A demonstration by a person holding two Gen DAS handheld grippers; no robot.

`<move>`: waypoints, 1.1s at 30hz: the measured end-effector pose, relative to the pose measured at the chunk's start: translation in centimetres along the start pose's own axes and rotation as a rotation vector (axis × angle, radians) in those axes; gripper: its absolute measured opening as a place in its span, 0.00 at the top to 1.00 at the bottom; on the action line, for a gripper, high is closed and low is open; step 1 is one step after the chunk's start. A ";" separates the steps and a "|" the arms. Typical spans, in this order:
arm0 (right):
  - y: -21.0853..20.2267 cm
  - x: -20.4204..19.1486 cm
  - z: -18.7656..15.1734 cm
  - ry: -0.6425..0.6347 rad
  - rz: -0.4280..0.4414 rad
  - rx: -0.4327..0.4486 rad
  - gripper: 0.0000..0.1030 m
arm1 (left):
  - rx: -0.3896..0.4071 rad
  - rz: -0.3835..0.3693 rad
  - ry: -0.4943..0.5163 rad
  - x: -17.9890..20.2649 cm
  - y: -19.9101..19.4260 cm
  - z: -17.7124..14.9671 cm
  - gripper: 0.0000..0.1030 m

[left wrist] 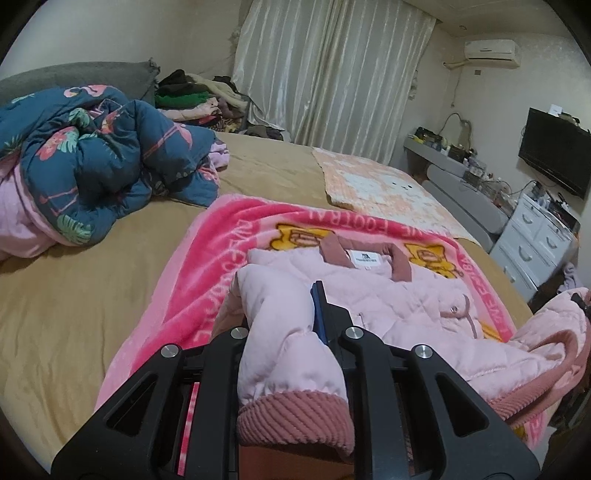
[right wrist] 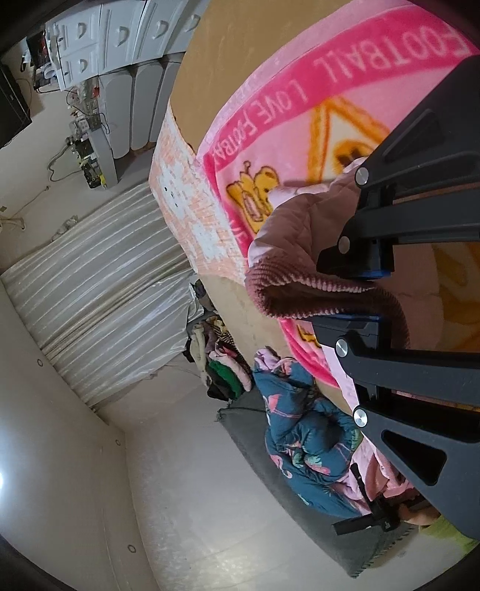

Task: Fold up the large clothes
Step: 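Lift the hem with both grippers and fold it toward the collar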

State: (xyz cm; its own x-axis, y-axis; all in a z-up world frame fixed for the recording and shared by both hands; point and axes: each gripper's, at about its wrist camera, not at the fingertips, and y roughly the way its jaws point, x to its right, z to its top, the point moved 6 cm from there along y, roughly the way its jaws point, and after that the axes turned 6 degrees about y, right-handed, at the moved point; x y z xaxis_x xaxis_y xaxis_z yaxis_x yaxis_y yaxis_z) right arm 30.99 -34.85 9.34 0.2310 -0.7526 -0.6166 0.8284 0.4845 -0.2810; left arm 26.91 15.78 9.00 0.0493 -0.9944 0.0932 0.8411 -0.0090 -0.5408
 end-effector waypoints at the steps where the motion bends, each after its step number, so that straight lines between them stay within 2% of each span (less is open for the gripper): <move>1: 0.5 -0.1 0.4 -0.005 0.001 0.000 0.88 | 0.000 0.007 0.000 0.0 0.2 0.2 0.90; 6: 3.2 -0.7 2.3 -0.026 -0.012 0.000 0.88 | -0.011 0.033 -0.016 -0.6 2.1 2.1 0.90; 13: 7.6 -0.2 4.7 -0.074 -0.073 -0.032 0.88 | -0.015 0.083 -0.014 -1.1 5.4 4.4 0.90; 17: 10.9 1.9 5.0 -0.039 -0.123 -0.089 0.88 | -0.039 0.101 -0.011 -1.2 8.2 4.3 0.89; 25: 15.8 5.5 4.8 0.076 -0.134 -0.193 0.87 | -0.083 0.111 -0.015 -1.7 12.3 3.7 0.88; 30: 18.5 7.8 4.5 0.217 -0.079 -0.248 0.77 | -0.120 0.122 -0.019 -2.1 14.8 2.8 0.88; 32: 19.1 8.3 4.5 0.290 -0.017 -0.259 0.63 | -0.139 0.122 -0.032 -2.6 15.9 2.3 0.88; 33: 19.2 8.4 4.7 0.325 0.023 -0.254 0.46 | -0.145 0.121 -0.036 -2.7 16.3 2.2 0.88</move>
State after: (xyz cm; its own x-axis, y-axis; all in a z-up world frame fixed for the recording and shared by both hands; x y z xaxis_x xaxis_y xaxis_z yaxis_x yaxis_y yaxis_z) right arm 51.19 -33.98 2.19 0.0416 -0.5798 -0.8137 0.6633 0.6251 -0.4115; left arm 41.69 18.54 1.83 0.1670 -0.9847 0.0486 0.7416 0.0930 -0.6644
